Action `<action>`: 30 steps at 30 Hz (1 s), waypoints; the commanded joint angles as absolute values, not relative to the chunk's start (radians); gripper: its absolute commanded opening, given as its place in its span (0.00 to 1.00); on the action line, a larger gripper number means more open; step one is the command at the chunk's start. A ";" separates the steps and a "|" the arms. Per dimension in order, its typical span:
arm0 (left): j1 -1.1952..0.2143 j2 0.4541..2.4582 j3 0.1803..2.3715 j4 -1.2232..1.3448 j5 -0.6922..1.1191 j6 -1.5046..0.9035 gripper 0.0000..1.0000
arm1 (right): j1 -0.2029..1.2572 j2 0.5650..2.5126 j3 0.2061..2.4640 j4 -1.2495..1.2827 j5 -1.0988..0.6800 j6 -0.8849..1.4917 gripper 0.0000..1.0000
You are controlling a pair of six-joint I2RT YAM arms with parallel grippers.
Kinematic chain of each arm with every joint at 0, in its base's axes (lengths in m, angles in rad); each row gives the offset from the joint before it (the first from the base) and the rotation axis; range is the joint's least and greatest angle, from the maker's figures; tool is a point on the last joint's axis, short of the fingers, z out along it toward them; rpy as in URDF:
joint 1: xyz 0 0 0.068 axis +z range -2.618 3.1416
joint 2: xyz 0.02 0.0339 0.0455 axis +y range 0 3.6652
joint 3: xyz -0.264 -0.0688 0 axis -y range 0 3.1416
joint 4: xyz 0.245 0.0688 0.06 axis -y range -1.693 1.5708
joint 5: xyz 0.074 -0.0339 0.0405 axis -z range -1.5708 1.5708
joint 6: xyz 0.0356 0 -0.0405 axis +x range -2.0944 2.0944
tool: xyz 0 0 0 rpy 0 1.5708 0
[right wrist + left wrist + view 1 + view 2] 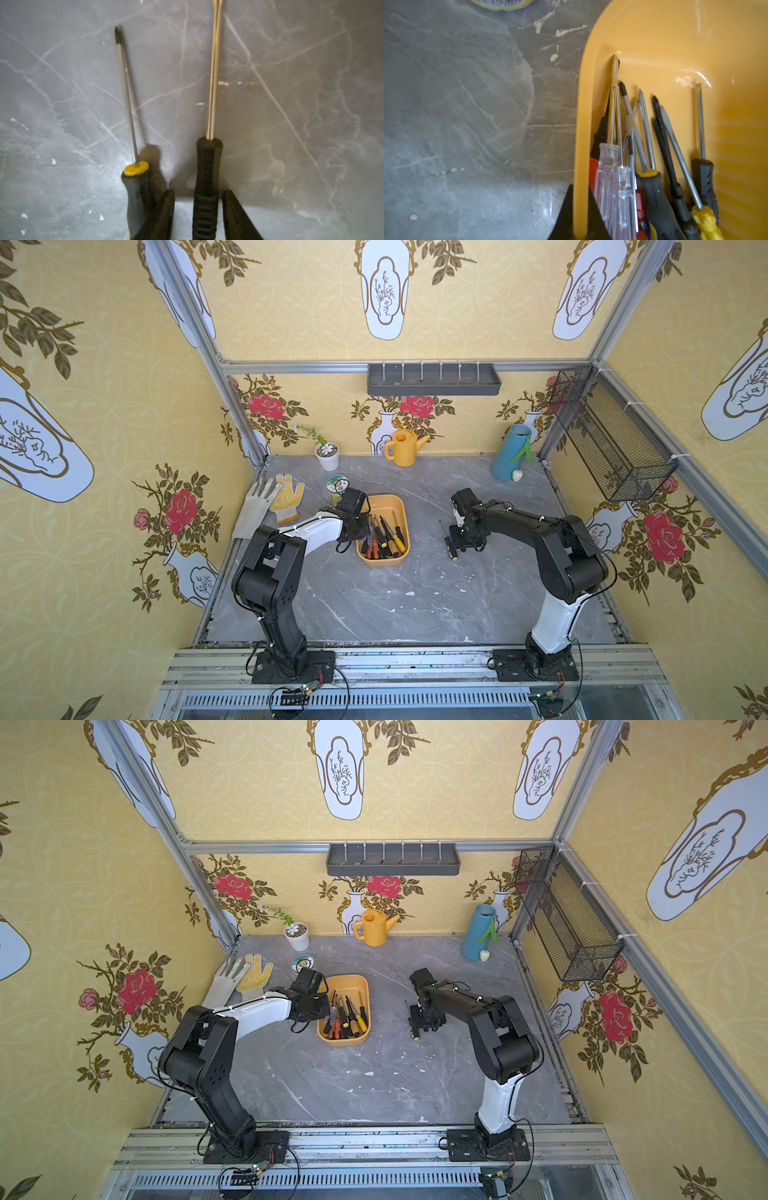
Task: Take out the screwdriver from the storage box
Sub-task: Place the screwdriver at the center of the board.
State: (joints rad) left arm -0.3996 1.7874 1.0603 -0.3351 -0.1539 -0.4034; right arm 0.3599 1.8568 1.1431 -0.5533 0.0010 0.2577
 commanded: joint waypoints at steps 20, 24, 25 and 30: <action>-0.400 1.809 1.052 -0.429 -0.115 -0.410 0.00 | 0.390 1.768 1.224 -0.674 0.107 0.283 0.62; -0.400 1.801 1.054 -0.430 -0.110 -0.414 0.00 | 0.436 1.731 1.280 -0.685 0.142 0.266 0.66; -0.402 1.798 1.054 -0.431 -0.108 -0.413 0.00 | 0.449 1.725 1.300 -0.692 0.146 0.260 0.67; -0.403 1.795 1.054 -0.430 -0.101 -0.417 0.00 | 0.512 1.719 1.408 -0.715 0.115 0.225 0.69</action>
